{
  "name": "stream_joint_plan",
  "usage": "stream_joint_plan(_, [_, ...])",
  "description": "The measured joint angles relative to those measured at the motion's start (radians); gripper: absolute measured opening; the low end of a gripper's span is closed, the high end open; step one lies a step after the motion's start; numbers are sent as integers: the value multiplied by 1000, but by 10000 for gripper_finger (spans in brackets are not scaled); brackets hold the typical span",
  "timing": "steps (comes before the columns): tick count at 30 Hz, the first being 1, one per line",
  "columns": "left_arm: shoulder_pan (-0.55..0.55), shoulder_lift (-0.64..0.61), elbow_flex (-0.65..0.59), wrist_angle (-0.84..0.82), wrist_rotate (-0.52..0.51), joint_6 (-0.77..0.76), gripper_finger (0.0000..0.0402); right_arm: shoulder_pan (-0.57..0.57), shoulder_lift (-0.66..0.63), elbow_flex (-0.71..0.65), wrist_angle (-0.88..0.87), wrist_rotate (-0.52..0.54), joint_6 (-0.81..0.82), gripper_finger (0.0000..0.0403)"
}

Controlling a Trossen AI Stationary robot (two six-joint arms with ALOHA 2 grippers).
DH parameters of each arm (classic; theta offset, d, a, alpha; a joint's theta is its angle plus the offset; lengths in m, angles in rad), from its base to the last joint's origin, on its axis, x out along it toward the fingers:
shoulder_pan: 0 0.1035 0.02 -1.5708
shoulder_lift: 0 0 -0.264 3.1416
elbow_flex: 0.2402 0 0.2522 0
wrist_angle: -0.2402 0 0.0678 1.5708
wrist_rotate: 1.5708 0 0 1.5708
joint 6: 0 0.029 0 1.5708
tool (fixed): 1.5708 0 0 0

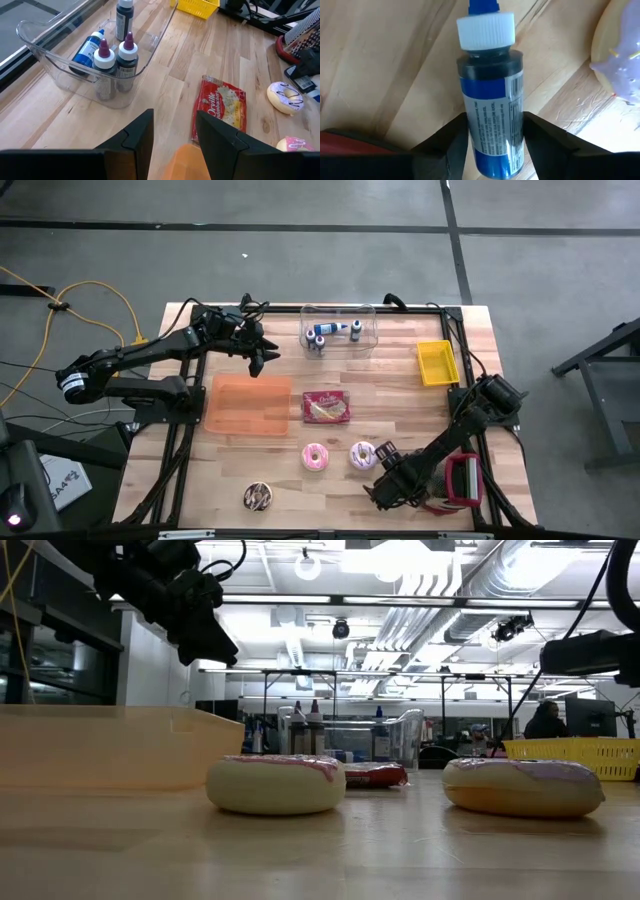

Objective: Pick & Place Food Item
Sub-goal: Put the top blue coloring bottle into the transparent bin

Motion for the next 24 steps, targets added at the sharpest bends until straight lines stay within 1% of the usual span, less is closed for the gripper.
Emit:
stream_joint_plan(11, [0,0,0,0,0,0,141,0,0,1,0,-5,1,139])
stream_joint_plan(19, [0,0,0,0,0,0,141,0,-3,1,-1,-6,5,137])
stream_joint_plan(24, [0,0,0,0,0,0,141,0,-32,7,-1,-6,5,136])
